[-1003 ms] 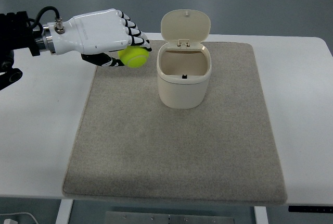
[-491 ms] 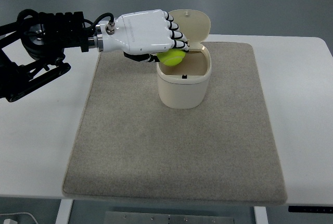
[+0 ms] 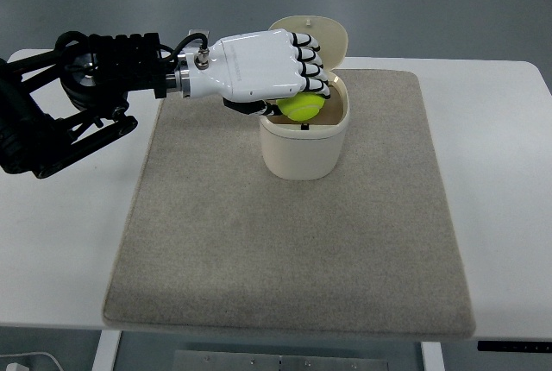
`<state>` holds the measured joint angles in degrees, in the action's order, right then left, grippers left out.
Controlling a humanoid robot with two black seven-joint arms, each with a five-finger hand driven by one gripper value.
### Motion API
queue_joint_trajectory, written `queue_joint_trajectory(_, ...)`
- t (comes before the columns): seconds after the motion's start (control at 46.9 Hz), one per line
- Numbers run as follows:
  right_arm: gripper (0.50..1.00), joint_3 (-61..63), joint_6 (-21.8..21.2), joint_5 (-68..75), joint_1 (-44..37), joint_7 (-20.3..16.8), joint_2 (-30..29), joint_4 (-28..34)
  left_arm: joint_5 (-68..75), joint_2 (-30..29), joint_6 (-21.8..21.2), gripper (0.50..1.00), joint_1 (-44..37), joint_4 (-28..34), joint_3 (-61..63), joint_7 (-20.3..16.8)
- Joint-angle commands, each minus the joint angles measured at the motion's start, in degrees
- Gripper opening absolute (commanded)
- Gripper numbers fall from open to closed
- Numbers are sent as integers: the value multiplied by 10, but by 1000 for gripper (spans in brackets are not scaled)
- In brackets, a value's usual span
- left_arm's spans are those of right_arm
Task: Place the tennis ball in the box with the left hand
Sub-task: 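Lift the ball with the left hand and carry it over the open bin, then open the left hand fingers to drop the ball into the bin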
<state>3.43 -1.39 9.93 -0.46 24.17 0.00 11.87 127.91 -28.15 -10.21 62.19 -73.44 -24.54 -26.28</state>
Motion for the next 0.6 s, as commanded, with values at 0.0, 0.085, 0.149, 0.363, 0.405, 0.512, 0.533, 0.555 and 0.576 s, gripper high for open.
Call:
queue_joint_trajectory(0.0, 938, 0, 0, 0, 0, 0, 0, 0, -24, -5, -6, 955, -9, -5, 0, 0)
queue_joint_trajectory(0.085, 938, 0, 0, 0, 0, 0, 0, 0, -65, -15, -17, 973, -10, -7, 6, 0)
queue_joint_trajectory(0.149, 938, 0, 0, 0, 0, 0, 0, 0, -104, -32, -23, 988, -9, -14, 18, -1)
queue_joint_trajectory(0.363, 938, 0, 0, 0, 0, 0, 0, 0, -166, -66, -24, 990, -8, -31, 35, -2)
queue_joint_trajectory(0.405, 940, 0, 0, 0, 0, 0, 0, 0, -167, -73, -25, 990, -8, -36, 35, -3)
queue_joint_trajectory(0.512, 938, 0, 0, 0, 0, 0, 0, 0, -180, -112, -25, 992, -8, -62, 35, -3)
queue_joint_trajectory(0.533, 938, 0, 0, 0, -1, 0, 0, 0, -187, -121, -25, 990, -8, -68, 35, -4)
queue_joint_trajectory(0.555, 938, 0, 0, 0, -1, 0, 0, 0, -194, -129, -25, 992, -8, -74, 35, -4)
queue_joint_trajectory(0.576, 938, 0, 0, 0, 0, 0, 0, 0, -202, -138, -25, 990, -8, -79, 35, -4)
